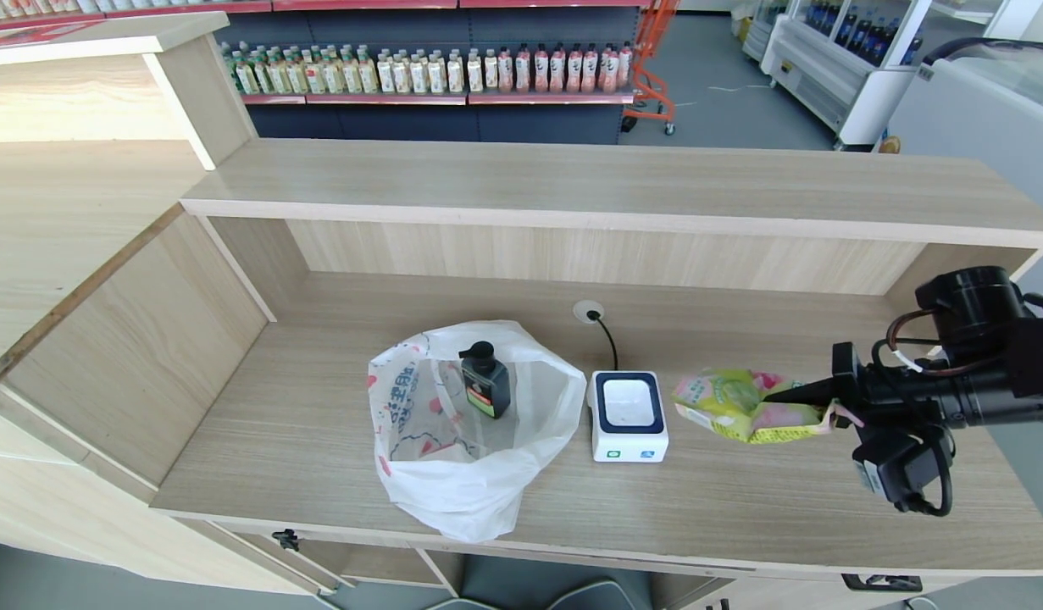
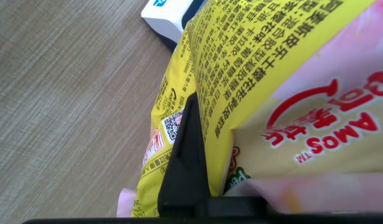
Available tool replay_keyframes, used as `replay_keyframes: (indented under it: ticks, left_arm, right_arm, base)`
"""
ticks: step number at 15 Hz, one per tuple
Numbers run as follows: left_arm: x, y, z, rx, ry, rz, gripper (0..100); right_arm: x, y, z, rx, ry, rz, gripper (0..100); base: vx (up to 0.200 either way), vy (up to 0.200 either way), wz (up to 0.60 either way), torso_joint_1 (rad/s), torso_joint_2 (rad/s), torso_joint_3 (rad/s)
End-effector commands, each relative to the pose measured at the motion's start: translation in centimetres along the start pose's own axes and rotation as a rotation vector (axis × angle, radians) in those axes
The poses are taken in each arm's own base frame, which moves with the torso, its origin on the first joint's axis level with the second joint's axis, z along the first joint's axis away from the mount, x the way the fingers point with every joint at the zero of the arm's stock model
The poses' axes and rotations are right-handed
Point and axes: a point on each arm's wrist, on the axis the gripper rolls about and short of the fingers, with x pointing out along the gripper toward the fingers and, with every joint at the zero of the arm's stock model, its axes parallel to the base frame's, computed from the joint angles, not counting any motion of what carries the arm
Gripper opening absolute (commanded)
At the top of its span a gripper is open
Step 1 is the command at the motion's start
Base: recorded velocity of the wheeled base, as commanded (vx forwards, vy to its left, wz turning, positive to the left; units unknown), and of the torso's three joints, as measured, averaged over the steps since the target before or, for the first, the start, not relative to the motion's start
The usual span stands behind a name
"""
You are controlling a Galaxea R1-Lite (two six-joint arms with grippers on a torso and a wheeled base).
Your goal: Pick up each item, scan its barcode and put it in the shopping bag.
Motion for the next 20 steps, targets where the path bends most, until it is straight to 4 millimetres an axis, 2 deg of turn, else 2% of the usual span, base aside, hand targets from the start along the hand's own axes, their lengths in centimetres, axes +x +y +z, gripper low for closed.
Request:
replay_keyframes:
  ticks: [1,14,20]
  left_arm:
    - [0.0,0.0,0.0,0.000,0.000,0.000,100]
    - [0.0,0.0,0.0,0.000,-0.001,0.000,100]
    - [0.0,0.0,0.0,0.000,-0.001,0.000,100]
  right_arm:
    - [0.0,0.3,0.4,0.010,-0.006,0.006,0]
    - [0.7,2.2,1.3,0.105,0.027,-0.026,0]
    - [0.8,2.1,1.0,0.142,0.045,-0.094,0]
  base:
    - [0.000,0.000,0.00,0.000,0.00,0.000]
    - [0.000,0.000,0.00,0.000,0.00,0.000]
    - [0.000,0.000,0.00,0.000,0.00,0.000]
